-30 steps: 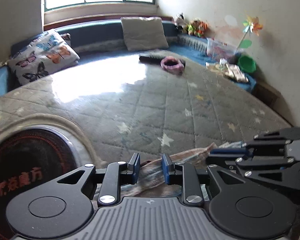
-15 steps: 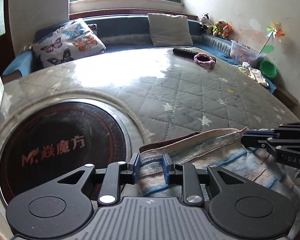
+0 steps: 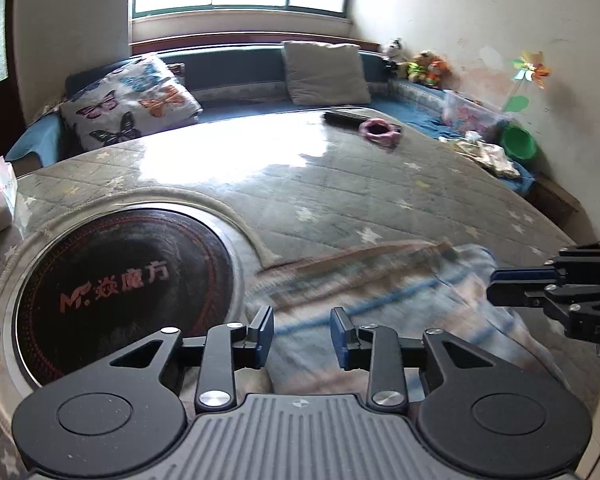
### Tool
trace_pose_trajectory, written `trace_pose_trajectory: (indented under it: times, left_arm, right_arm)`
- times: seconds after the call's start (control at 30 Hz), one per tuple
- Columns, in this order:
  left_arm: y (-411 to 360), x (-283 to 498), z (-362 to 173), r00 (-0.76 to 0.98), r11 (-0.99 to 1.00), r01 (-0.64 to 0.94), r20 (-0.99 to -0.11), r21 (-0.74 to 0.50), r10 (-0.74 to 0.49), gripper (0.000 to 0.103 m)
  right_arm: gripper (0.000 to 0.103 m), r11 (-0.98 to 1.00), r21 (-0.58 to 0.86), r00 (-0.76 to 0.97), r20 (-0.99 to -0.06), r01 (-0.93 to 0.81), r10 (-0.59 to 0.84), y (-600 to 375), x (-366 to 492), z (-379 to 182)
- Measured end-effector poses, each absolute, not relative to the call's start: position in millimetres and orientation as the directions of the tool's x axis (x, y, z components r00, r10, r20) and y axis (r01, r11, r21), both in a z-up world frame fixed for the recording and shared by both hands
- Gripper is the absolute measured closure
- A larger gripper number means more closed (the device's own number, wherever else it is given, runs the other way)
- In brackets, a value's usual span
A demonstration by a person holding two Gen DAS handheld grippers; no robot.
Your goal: Fold clothes
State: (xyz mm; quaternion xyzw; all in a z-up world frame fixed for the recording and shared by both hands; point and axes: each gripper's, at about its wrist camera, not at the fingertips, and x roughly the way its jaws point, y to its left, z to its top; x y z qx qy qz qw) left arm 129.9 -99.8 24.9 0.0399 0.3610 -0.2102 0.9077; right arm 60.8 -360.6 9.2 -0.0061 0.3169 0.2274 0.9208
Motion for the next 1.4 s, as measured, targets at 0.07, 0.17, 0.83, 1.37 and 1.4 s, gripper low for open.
trace_pose_trajectory:
  times: [0.07,0.17,0.83,1.37,1.4]
  left_arm:
    - [-99,113,26,0.643,0.896,0.438,-0.672,-0.070,-0.367,0.061]
    - [-95,88,25,0.635,0.884,0.464,-0.680,-0.045,-0.368,0.055]
    - [-71,58,18,0.632,0.917,0.396,-0.709,-0.052,-0.313,0.050]
    - [-82,99,15,0.632,0.932,0.338,-0.703,-0.129,-0.327,0.050]
    - [-82,101,14,0.629,0.934,0.331,-0.705,-0.136,-0.326,0.050]
  right_arm:
    - [0.091,0.884,0.131,0.683,-0.589,-0.448,0.433,-359,49,11]
    - [0.091,0.860,0.119,0.654,-0.600,-0.497,0.461,-352,29,12]
    - [0.081,0.867,0.170,0.639,-0.613,-0.468,0.465,-365,-12,10]
    - [0.076,0.945,0.190,0.717,-0.616,-0.266,0.326,-369,28,-9]
    - [0.068,0.949,0.202,0.722,-0.616,-0.241,0.315,-371,30,-10]
